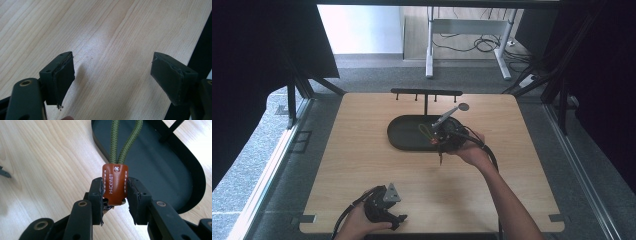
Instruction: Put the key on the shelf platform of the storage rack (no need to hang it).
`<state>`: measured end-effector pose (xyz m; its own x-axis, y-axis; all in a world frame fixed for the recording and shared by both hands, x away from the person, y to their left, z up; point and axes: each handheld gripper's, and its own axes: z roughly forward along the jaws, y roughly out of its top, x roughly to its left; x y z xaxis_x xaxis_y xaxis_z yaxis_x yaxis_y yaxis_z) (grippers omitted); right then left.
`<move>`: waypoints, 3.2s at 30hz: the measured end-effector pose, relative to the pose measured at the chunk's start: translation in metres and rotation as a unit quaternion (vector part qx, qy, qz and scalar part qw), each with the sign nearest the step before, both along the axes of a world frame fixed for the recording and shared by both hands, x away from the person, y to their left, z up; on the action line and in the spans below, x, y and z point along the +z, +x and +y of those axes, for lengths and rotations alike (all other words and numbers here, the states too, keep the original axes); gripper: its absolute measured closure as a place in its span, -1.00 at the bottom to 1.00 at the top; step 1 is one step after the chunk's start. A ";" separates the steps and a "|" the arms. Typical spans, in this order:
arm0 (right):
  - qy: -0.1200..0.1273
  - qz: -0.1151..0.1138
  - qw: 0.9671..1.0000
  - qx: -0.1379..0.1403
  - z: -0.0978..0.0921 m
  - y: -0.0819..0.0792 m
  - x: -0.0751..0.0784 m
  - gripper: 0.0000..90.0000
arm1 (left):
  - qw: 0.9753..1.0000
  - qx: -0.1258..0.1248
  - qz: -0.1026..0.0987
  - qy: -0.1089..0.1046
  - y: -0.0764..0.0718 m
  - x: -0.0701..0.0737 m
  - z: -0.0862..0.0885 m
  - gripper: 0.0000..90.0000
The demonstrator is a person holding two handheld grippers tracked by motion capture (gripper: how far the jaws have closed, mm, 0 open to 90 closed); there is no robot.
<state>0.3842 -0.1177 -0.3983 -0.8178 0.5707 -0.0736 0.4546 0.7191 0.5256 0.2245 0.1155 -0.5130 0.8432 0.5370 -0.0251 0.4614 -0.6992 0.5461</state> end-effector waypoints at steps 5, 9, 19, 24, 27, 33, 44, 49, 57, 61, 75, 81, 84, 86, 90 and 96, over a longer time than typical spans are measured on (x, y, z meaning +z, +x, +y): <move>-0.001 0.005 1.000 -0.007 0.000 0.011 -0.003 0.49 | 1.000 0.001 -0.001 -0.002 0.000 0.001 0.001 -0.56; 0.004 0.011 1.000 -0.015 -0.002 0.024 -0.005 0.49 | 1.000 0.003 -0.002 -0.001 0.000 0.002 0.002 -0.56; 0.002 0.018 0.999 -0.039 -0.006 0.051 -0.009 0.50 | 1.000 0.006 -0.002 -0.005 0.000 0.003 0.004 -0.56; 0.004 0.016 0.999 -0.051 -0.006 0.065 -0.010 0.49 | 1.000 0.005 -0.003 -0.005 0.001 0.003 0.005 -0.56; 0.006 0.013 0.998 -0.056 -0.006 0.072 -0.011 0.49 | 1.000 0.007 -0.003 -0.007 0.001 0.003 0.005 -0.56; 0.012 0.001 0.997 -0.070 -0.007 0.085 -0.014 0.49 | 1.000 0.006 -0.004 -0.008 0.001 0.004 0.007 -0.56; 0.013 -0.008 0.996 -0.088 -0.010 0.100 -0.027 0.49 | 1.000 0.006 -0.006 -0.008 0.002 0.006 0.009 -0.56; 0.010 -0.008 0.996 -0.086 -0.009 0.100 -0.037 0.49 | 1.000 0.008 -0.005 -0.011 0.002 0.005 0.008 -0.56; -0.001 0.000 0.997 -0.081 -0.008 0.098 -0.052 0.48 | 1.000 0.011 -0.004 -0.010 0.001 0.005 0.008 -0.56; -0.009 0.009 0.997 -0.081 -0.009 0.098 -0.060 0.48 | 1.000 0.009 -0.004 -0.009 0.002 0.004 0.008 -0.56; -0.026 0.032 0.996 -0.081 -0.009 0.098 -0.069 0.35 | 1.000 0.008 -0.003 -0.008 0.002 0.004 0.008 -0.56; -0.011 0.029 0.996 -0.083 -0.014 0.089 -0.062 0.23 | 1.000 0.010 -0.003 -0.008 0.002 0.003 0.007 -0.56; 0.002 0.030 0.996 -0.081 -0.020 0.082 -0.060 0.18 | 1.000 0.010 -0.002 -0.008 0.002 0.003 0.006 -0.56; 0.006 0.030 0.996 -0.079 -0.024 0.075 -0.059 0.15 | 1.000 0.011 -0.003 -0.008 0.002 0.003 0.006 -0.56; 0.016 0.028 0.997 -0.077 -0.033 0.061 -0.059 0.11 | 1.000 0.015 -0.005 -0.009 0.002 0.003 0.007 -0.56; 0.043 0.022 0.996 -0.073 -0.053 0.035 -0.058 0.09 | 1.000 0.019 -0.007 -0.006 0.004 0.004 0.011 -0.56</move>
